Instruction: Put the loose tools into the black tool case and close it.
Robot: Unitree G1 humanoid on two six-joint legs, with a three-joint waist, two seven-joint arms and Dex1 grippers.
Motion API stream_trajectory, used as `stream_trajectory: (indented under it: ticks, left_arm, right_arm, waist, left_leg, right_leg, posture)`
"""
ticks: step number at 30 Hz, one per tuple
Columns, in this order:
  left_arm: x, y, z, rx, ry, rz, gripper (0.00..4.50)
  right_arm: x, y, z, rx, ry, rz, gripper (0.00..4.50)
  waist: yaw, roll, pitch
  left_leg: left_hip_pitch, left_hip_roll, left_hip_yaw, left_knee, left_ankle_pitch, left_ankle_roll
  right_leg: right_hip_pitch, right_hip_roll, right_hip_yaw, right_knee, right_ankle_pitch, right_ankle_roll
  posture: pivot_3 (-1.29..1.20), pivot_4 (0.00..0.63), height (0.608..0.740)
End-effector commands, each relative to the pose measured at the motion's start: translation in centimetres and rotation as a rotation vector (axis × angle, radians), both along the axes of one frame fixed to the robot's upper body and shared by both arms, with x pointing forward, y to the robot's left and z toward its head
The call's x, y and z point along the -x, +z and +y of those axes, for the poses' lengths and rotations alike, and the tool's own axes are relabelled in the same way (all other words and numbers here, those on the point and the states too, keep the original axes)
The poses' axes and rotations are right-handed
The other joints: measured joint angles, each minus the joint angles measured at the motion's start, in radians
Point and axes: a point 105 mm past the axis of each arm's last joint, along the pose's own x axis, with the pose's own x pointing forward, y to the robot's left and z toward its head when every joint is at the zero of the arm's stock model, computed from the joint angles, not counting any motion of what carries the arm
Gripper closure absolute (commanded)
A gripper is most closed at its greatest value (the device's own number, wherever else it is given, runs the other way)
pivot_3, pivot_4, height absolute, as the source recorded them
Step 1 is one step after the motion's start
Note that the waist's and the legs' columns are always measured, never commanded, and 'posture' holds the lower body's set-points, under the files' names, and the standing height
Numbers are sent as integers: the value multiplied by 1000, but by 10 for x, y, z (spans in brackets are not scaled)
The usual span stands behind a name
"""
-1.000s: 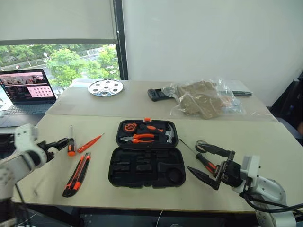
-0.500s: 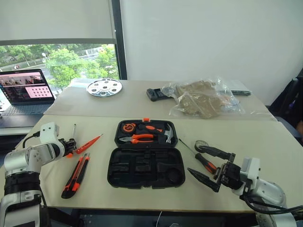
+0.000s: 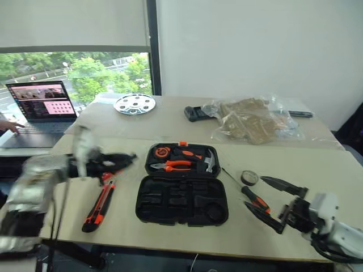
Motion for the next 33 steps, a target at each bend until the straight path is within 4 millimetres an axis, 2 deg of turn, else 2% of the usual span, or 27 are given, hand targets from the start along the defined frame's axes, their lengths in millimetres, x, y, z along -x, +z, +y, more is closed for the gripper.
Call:
stream_trajectory:
  ticks: [1, 3, 5, 8, 11, 18, 26, 28, 32, 33]
  left_arm:
    - [-10, -7, -30, -109, -139, -53, 3717]
    - [-21, -15, -43, -182, -176, -85, 3717]
    - [-31, -23, -51, -252, -187, -115, 3717]
    - [-37, -27, -61, -268, -196, -116, 3717]
    - [-37, -39, -59, -331, -204, -103, 3717]
    - [-38, -51, -55, -388, -173, -92, 3717]
    - [-44, -55, -58, -413, -129, -88, 3717]
    - [-43, -50, -64, -377, -143, -97, 2713]
    - [-39, -26, -81, -236, -185, -209, 1650]
    - [-39, -21, -84, -207, -184, -227, 1650]
  right_arm:
    - [6, 10, -5, 9, -28, -56, 0]
    - [6, 10, -5, 5, -42, -66, 0]
    - [5, 12, -3, -1, -47, -78, 0]
    - [6, 13, 0, -9, -58, -92, 0]
    - [9, 13, 1, -18, -71, -97, 0]
    - [11, 12, 3, -25, -86, -102, 0]
    - [9, 14, 8, -41, -68, -101, 0]
    - [10, 14, 10, -45, -60, -96, 0]
    - [12, 12, 14, -57, -43, -78, 0]
    - [13, 12, 14, -60, -40, -73, 0]
  waist:
    - [-10, 0, 0]
    - [-19, -2, 1]
    - [-26, -2, 1]
    - [-32, -1, 2]
    - [-35, -1, 2]
    - [-25, -1, 2]
    - [-21, -1, 2]
    - [-19, -1, 1]
    - [-9, 2, 1]
    - [-7, 2, 1]
  left_leg:
    - [-1, 1, -2, 2, 3, 5]
    - [-3, 6, -8, 9, 4, 7]
    - [-3, 6, -10, 10, 4, 7]
    - [-1, 8, -14, 9, 3, 9]
    - [-1, 8, -16, 9, 1, 12]
    - [-1, 6, -18, 13, -1, 17]
    - [0, 4, -21, 14, -3, 19]
    - [0, 4, -23, 14, -3, 19]
    - [0, 3, -25, 14, -2, 20]
    - [-2, 2, -26, 15, -2, 21]
  right_leg:
    - [0, 1, 2, 0, 0, 0]
    - [0, 5, 6, 1, 1, -2]
    - [3, 5, 8, 1, -1, 4]
    - [12, 5, 7, 0, -2, 6]
    - [12, 4, 5, 0, -2, 7]
    - [10, 1, 2, -1, -2, 7]
    - [14, -1, 2, -1, -3, 10]
    - [14, -1, 1, -1, -3, 10]
    - [16, -2, 1, -1, -3, 10]
    - [15, -2, 1, -1, -3, 10]
  posture:
    - [0, 150, 740]
    - [0, 150, 740]
    - [0, 150, 740]
    - [0, 150, 740]
    - [0, 150, 740]
    - [0, 150, 740]
    - [0, 150, 740]
    - [0, 150, 740]
    - [0, 150, 740]
    - [0, 150, 740]
